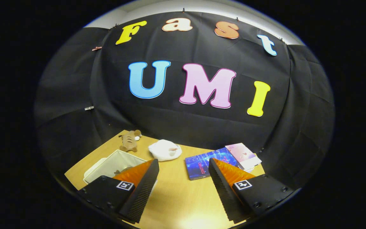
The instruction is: Open the storage box then place both shoes into the box .Put the left shoe in first, then the right shoe, with the right side of both shoes facing outward in a uniform manner.
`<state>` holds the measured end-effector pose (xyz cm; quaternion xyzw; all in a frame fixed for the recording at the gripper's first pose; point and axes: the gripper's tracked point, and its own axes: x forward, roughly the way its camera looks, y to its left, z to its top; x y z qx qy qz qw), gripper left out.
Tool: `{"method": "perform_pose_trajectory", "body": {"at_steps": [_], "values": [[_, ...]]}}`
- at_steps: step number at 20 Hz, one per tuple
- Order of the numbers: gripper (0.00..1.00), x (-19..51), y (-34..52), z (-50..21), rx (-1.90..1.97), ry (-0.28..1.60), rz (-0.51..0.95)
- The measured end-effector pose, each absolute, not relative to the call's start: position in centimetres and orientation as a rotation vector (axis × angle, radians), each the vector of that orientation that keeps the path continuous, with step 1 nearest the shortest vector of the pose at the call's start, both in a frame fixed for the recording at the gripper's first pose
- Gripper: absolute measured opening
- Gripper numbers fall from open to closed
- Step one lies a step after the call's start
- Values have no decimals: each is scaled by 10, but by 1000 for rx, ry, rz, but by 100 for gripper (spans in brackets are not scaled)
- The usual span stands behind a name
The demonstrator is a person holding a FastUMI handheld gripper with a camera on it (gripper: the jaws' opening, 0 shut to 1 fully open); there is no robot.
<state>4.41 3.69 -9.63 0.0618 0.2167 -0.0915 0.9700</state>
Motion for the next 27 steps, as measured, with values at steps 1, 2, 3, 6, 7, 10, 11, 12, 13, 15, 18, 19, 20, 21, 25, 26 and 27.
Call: {"method": "perform_pose_trajectory", "body": {"at_steps": [1,2,3,6,7,10,11,12,13,15,18,19,20,21,25,26,27], "values": [[98,37,27,-90,127,424,-186],[98,30,13,-87,126,418,-189],[98,22,1,-86,120,416,-191],[98,5,-26,-80,124,401,-187],[98,-2,-35,-78,119,389,-191],[98,-20,-62,-69,110,341,-206],[98,-26,-70,-65,112,323,-215],[98,-31,-77,-63,111,309,-224],[98,-36,-85,-59,106,293,-234],[98,-46,-98,-54,85,261,-256],[98,-61,-108,-53,76,243,-279],[98,-65,-108,-54,89,241,-281],[98,-69,-111,-56,100,240,-287],[98,-71,-114,-59,107,241,-294],[98,-78,-121,-72,115,266,-309],[98,-79,-123,-72,118,267,-312],[98,-78,-123,-72,122,268,-314]]}}
